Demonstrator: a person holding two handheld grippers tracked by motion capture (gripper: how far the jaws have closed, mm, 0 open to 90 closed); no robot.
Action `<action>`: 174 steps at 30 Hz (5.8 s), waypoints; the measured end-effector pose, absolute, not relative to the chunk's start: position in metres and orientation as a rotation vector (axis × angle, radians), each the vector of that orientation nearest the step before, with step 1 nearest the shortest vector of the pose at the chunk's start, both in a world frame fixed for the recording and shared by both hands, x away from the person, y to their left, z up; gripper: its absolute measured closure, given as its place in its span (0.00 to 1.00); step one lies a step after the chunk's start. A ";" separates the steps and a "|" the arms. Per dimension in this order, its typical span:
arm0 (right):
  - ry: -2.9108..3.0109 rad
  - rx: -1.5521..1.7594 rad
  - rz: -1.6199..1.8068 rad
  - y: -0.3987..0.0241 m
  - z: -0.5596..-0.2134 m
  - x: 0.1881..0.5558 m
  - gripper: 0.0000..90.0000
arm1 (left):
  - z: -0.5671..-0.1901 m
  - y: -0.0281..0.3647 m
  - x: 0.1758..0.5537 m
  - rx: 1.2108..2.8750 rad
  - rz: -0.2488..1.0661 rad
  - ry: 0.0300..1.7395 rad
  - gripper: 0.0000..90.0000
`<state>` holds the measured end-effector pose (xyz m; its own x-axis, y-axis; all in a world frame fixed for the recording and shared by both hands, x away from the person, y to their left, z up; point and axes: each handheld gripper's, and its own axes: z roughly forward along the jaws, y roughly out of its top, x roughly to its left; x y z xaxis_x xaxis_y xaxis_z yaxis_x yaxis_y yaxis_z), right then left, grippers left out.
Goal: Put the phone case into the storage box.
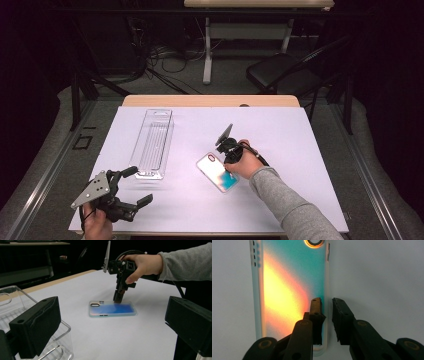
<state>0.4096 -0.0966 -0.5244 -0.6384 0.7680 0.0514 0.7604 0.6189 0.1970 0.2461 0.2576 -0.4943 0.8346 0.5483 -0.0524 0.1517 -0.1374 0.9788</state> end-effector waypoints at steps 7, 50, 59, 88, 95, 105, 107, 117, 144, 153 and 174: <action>2.863 1.288 0.066 -0.095 -0.514 0.413 0.89 | -0.494 0.258 0.246 1.699 0.374 0.548 0.00; 2.811 1.318 0.265 -0.096 -0.524 0.410 0.97 | -0.495 0.258 0.246 1.702 0.375 0.550 0.00; 2.802 1.323 0.293 -0.096 -0.526 0.410 0.98 | -0.495 0.258 0.246 1.701 0.375 0.550 0.00; 2.816 1.339 0.310 -0.098 -0.524 0.410 0.98 | -0.495 0.257 0.246 1.703 0.366 0.549 0.00; 2.816 1.340 0.310 -0.100 -0.520 0.410 0.98 | -0.496 0.257 0.247 1.702 0.363 0.557 0.00; 2.772 1.337 0.371 -0.102 -0.513 0.406 0.98 | -0.496 0.255 0.248 1.705 0.330 0.571 0.00; 2.745 1.345 0.421 -0.103 -0.512 0.403 0.98 | -0.496 0.254 0.248 1.711 0.336 0.576 0.00; 2.696 1.322 0.482 -0.107 -0.500 0.394 0.98 | -0.499 0.250 0.250 1.726 0.313 0.611 0.00; 2.555 1.261 0.655 -0.113 -0.482 0.371 0.98 | -0.504 0.222 0.261 1.772 0.215 0.680 0.00; 2.488 1.228 0.693 -0.114 -0.484 0.363 0.98 | -0.506 0.216 0.266 1.783 0.207 0.702 0.00; 2.331 1.261 0.901 -0.128 -0.473 0.354 0.98 | -0.501 0.192 0.276 1.824 0.194 0.701 0.00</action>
